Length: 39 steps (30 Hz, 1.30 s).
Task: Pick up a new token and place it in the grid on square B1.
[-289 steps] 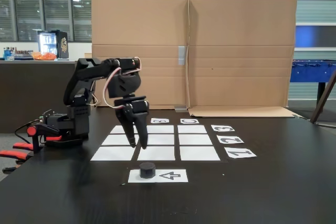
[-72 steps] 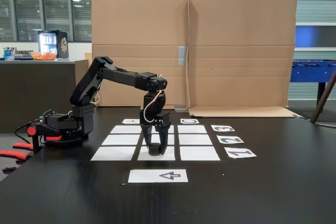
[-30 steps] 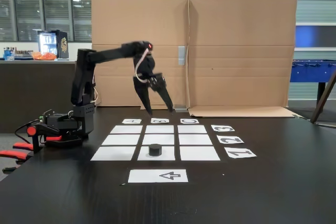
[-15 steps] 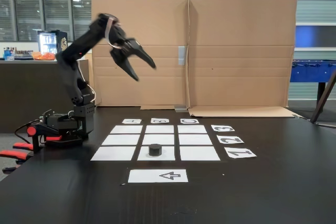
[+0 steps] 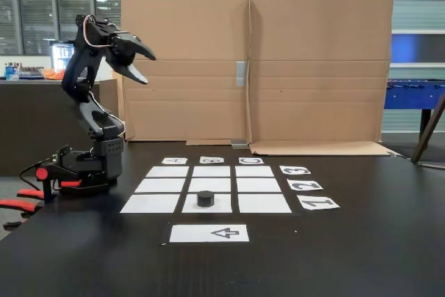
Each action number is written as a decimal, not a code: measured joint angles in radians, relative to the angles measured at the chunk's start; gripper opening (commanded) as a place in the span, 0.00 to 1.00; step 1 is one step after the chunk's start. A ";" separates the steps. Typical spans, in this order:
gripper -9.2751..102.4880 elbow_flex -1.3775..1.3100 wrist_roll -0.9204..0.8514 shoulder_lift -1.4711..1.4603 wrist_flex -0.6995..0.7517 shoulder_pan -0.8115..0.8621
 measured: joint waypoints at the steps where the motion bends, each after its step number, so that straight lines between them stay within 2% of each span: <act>1: 0.33 0.014 0.000 0.006 0.000 0.049; 10: 0.34 0.107 -0.009 0.080 0.000 0.364; 17: 0.29 0.210 -0.015 0.081 0.000 0.538; 21: 0.24 0.270 -0.015 0.095 -0.009 0.583; 29: 0.23 0.299 -0.017 0.181 -0.032 0.624; 39: 0.23 0.494 -0.017 0.313 -0.173 0.661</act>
